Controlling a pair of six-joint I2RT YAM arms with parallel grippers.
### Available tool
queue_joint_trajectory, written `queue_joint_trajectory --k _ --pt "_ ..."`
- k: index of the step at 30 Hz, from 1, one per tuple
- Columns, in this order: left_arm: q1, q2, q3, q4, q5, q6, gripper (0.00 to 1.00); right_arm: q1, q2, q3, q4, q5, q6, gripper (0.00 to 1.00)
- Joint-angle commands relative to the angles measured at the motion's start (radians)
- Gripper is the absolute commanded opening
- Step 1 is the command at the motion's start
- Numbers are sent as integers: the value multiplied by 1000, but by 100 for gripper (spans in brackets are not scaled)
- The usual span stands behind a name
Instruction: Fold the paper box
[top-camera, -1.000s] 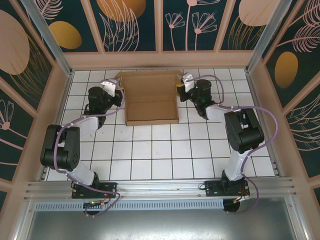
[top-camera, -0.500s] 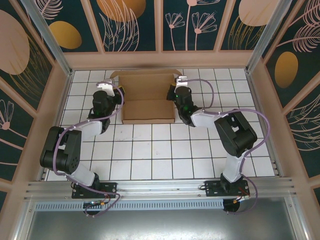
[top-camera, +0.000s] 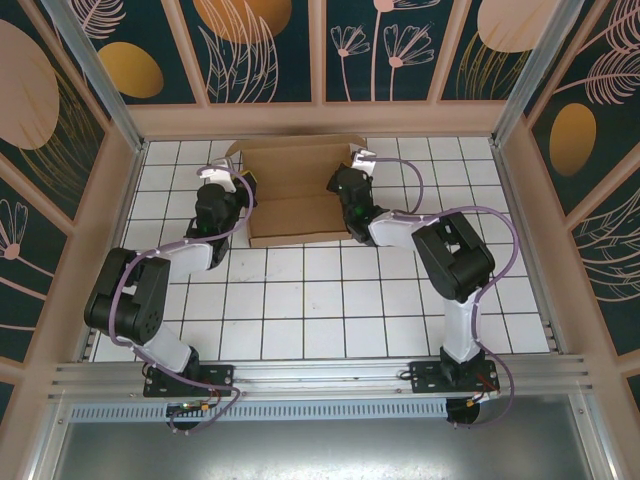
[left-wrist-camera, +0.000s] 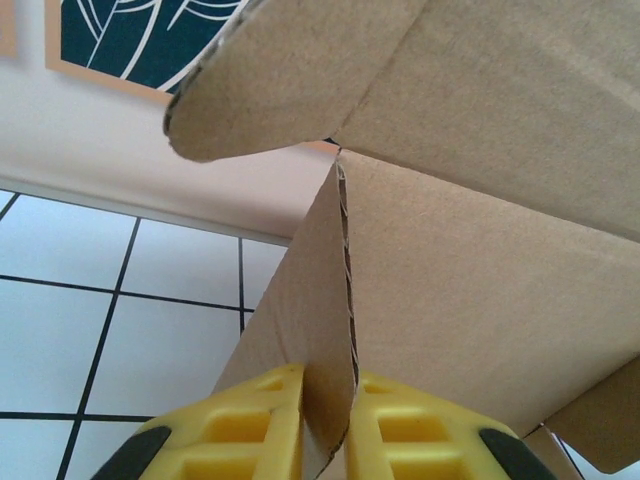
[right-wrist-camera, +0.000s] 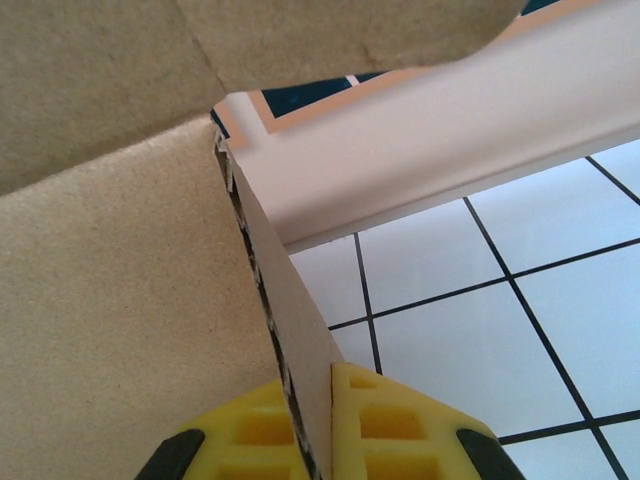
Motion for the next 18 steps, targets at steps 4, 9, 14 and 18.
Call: queue_joint_trajectory --k 4,9,14,18 --pt "-26 -27 -94 115 47 -26 15 34 -51 -131 250 -61 12 0" --pt "-26 -19 -206 234 77 -73 15 36 -54 -247 428 -176 5 0" --pt "-27 -37 -264 255 88 -81 15 35 -70 -301 408 -280 -38 0" --pt "-27 -54 -301 254 88 -83 16 36 -89 -347 394 -295 -35 0"
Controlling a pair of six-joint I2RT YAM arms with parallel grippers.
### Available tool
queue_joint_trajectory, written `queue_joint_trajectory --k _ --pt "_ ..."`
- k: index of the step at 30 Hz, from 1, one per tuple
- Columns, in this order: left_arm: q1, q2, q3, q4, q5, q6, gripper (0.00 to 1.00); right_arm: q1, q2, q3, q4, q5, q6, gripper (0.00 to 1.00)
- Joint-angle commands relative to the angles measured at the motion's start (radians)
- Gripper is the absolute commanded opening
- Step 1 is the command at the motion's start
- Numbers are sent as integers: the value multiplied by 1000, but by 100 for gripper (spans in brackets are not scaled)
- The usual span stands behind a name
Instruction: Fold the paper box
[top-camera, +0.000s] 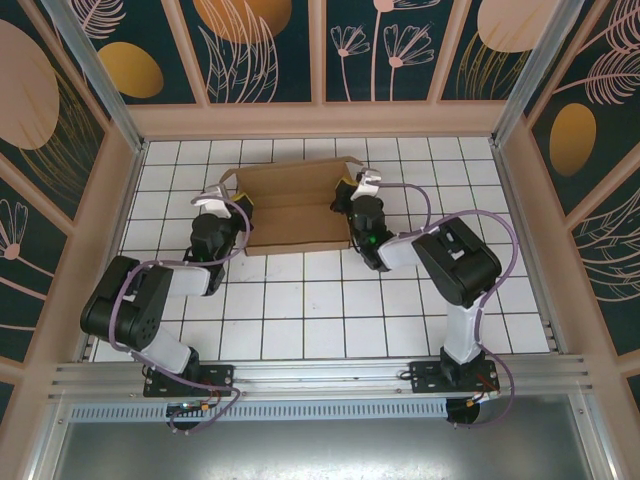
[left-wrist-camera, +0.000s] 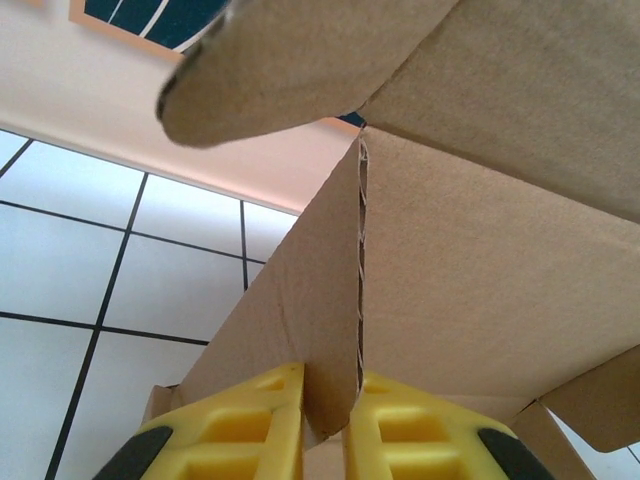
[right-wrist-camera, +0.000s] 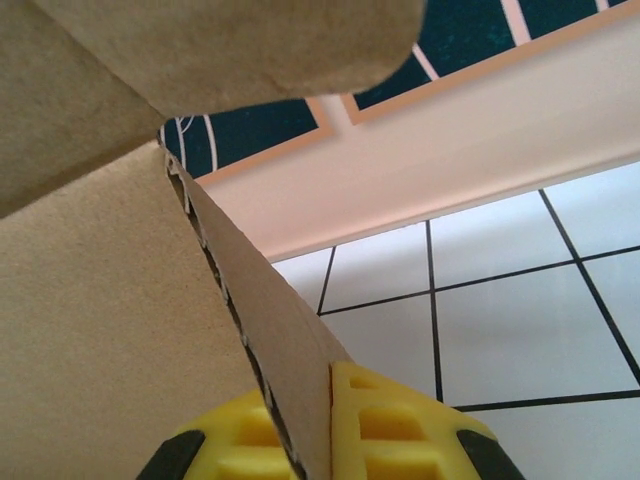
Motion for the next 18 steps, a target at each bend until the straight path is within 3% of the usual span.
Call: queue_joint_trajectory --k 1,18 --pt "-20 -11 -37 -7 77 -30 16 27 -33 -57 0 -118 17 0" --pt "-20 -27 -110 -34 64 -100 15 133 11 -120 39 112 112 0"
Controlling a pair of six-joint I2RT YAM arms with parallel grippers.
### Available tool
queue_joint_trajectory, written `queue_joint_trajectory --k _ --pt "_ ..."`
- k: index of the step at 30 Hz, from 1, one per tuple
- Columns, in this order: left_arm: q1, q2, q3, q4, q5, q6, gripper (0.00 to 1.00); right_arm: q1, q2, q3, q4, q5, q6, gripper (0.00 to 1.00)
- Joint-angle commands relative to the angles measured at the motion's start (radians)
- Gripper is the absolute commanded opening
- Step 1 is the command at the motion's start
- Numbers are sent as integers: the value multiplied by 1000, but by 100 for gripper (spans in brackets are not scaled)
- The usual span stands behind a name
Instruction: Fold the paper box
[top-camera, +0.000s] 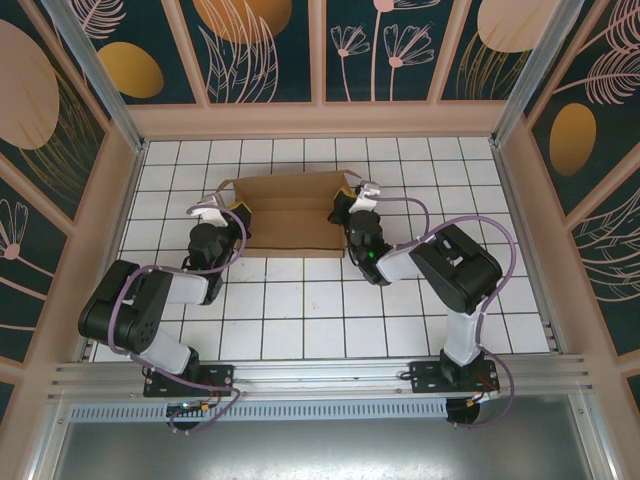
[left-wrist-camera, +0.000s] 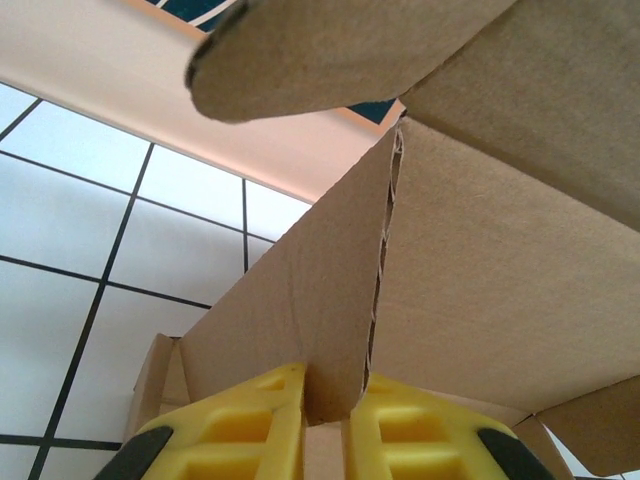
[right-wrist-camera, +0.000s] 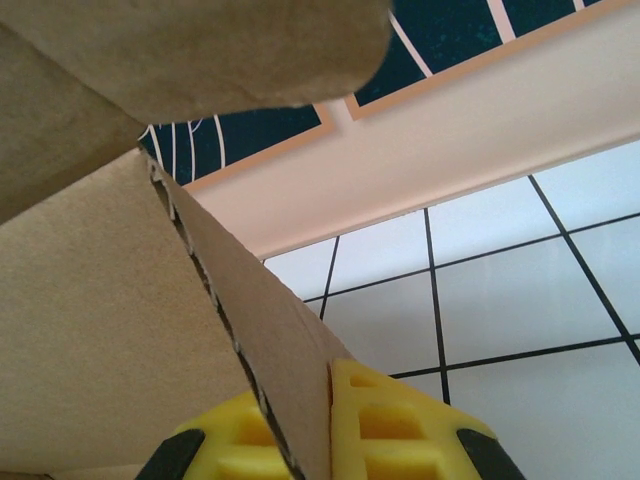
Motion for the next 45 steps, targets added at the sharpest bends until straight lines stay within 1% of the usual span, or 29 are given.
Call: queue_joint_trajectory --k 1,6,7,8,10,13,15,17,21,25,30,38,41,45 --pt "-20 -13 -35 -86 60 -23 15 54 39 -26 -54 -9 99 0" --pt "-20 -31 -47 -96 60 -30 15 74 36 -17 -87 19 187 3" --pt "-20 -33 -48 -97 61 -30 14 74 33 -14 -91 16 203 5" --pt "-21 -38 -51 -96 61 -31 14 75 28 -11 -94 15 214 10" --pt "-21 -41 -55 -92 64 -31 14 79 22 -7 -92 23 231 14" --pt "-21 -37 -59 -90 71 -36 14 88 26 -16 -64 30 260 15" --pt "-21 -34 -64 -91 68 -48 13 104 37 -28 -48 63 258 15" --pt "-21 -35 -71 -102 58 -64 13 118 51 -52 -14 94 256 13" --pt "-21 -50 -88 -141 28 -88 13 122 73 -114 40 102 264 12" --pt "-21 -70 -89 -205 -16 -87 15 124 88 -159 83 97 254 12" --pt "-20 -78 -83 -277 -74 -101 15 122 78 -171 113 76 189 15" --pt "-21 -90 -87 -288 -104 -82 15 110 54 -175 157 19 100 18" --pt "-21 -82 -83 -277 -101 -66 12 104 37 -182 195 -32 41 25" --pt "-20 -80 -74 -280 -130 -31 6 94 -2 -210 257 -61 -32 40"
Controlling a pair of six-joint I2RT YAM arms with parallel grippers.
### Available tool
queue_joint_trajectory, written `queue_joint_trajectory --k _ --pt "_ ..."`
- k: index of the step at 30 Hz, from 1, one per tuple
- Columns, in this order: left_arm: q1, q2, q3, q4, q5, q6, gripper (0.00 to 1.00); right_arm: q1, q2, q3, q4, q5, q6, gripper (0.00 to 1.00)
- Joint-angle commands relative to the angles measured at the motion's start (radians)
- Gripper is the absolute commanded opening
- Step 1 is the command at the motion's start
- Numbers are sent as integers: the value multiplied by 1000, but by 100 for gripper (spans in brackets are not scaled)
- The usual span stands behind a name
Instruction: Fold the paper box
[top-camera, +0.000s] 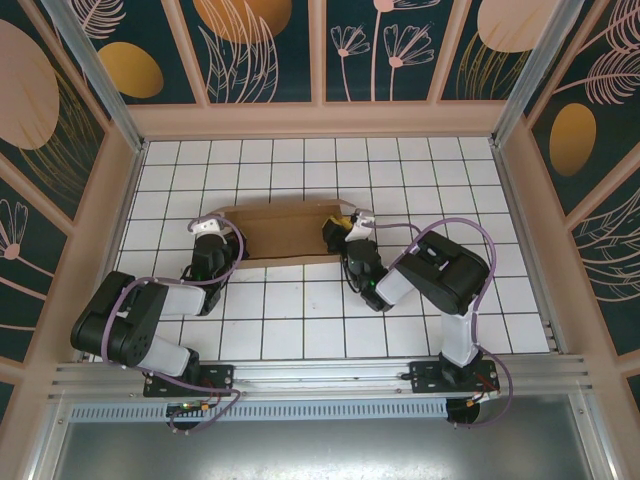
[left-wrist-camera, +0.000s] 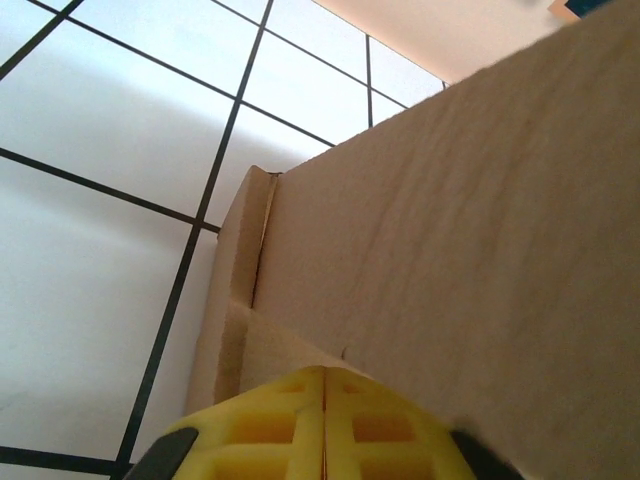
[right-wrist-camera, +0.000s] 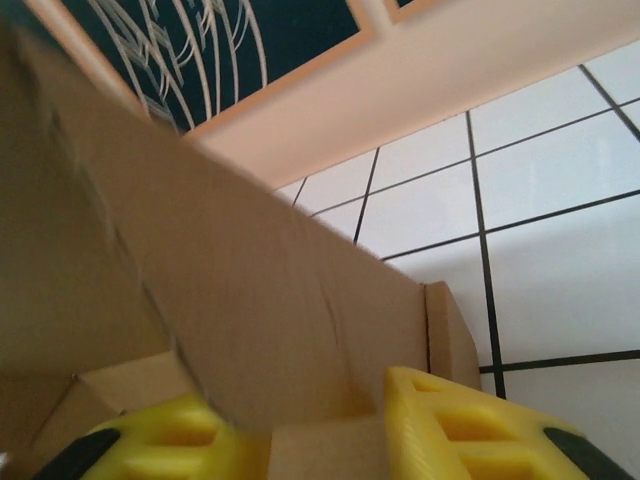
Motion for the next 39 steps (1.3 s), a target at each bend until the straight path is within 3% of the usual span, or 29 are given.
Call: queue_joint_trajectory --k 1,11,14,18,22,24,27,30,33,39 --pt "-2 -11 9 0 -38 42 5 -14 -59 -30 67 -39 -91 43" --pt "-2 18 30 7 -48 78 0 -59 -166 -121 140 -140 -160 49" --pt "-3 5 25 13 -53 83 0 -67 -225 -156 131 -150 -205 53" --pt "-2 -57 21 8 -53 84 1 -138 -342 -163 23 -260 -288 57" --pt "-1 -188 20 -46 -32 104 31 -306 -417 -90 -159 -560 -346 58" --pt "-2 -273 17 -79 -19 137 40 -367 -426 -34 -257 -686 -411 58" --pt "0 -378 29 -157 104 249 46 -416 -436 23 -361 -783 -523 59" --pt "5 -449 41 -241 146 347 51 -455 -434 39 -388 -946 -640 60" --pt "40 -412 80 -313 212 495 54 -485 -404 44 -347 -1057 -744 61" --pt "192 -326 194 -412 362 613 52 -524 -369 88 -335 -1103 -764 61"
